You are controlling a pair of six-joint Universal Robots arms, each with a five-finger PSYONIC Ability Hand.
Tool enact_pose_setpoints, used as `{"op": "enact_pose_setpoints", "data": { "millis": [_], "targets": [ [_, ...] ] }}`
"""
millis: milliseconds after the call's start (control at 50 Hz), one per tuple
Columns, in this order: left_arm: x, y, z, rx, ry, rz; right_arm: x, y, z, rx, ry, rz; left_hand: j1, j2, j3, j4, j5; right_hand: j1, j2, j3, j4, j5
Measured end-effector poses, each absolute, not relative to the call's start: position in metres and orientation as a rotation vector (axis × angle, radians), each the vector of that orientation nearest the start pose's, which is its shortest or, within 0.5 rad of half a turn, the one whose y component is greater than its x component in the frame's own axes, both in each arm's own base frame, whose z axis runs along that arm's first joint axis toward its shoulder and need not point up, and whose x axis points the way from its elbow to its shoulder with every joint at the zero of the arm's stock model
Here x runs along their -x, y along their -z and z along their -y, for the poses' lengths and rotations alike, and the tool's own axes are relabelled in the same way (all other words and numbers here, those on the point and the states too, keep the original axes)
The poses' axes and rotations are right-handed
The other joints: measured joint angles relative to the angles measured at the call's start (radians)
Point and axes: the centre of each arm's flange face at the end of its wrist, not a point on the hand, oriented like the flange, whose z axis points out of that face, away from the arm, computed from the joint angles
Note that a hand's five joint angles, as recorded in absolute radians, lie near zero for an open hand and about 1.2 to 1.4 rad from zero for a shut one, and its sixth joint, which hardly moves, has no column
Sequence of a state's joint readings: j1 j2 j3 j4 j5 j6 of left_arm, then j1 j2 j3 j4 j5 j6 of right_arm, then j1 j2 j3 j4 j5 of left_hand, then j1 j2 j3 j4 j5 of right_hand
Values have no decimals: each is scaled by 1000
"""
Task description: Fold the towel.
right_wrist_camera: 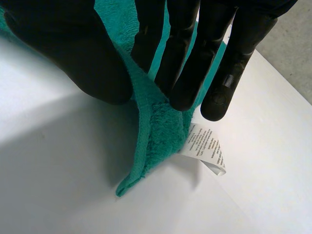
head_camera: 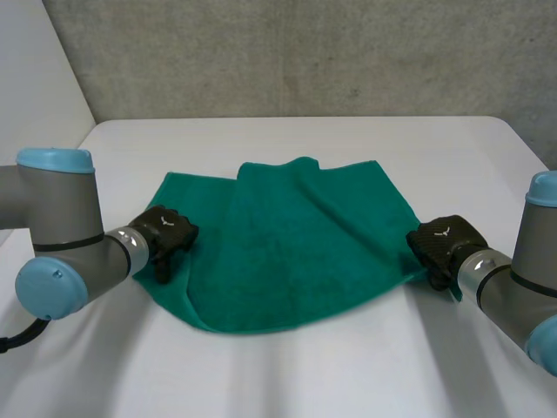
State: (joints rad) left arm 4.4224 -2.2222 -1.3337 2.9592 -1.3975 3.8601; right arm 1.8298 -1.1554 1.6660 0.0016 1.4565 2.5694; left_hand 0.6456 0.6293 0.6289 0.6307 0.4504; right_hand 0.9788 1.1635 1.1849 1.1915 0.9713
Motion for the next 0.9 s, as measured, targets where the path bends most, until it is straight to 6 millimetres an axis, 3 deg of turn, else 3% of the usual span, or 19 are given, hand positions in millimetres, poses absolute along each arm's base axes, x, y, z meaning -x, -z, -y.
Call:
{"op": "enact_pose_setpoints", "data": {
  "millis": [160, 340, 680, 900],
  "targets": [
    [246, -136, 312, -1425, 1450, -2330, -219, -151, 276, 1197, 1619, -2488, 37, 52, 52, 49, 45, 0, 0, 0, 0, 0],
    [246, -136, 312, -1424, 1448, -2329, -218, -151, 276, 1195, 1620, -2489, -162, -173, -169, -181, -172, 0, 0, 0, 0, 0],
    [246, -135, 309, -1428, 1440, -2336, -219, -151, 276, 1197, 1618, -2488, -172, -180, -178, -191, -185, 0, 0, 0, 0, 0],
    [247, -159, 308, -1402, 1531, -2294, -219, -151, 276, 1199, 1620, -2485, -172, -180, -178, -191, -185, 0, 0, 0, 0, 0]
  ]
}}
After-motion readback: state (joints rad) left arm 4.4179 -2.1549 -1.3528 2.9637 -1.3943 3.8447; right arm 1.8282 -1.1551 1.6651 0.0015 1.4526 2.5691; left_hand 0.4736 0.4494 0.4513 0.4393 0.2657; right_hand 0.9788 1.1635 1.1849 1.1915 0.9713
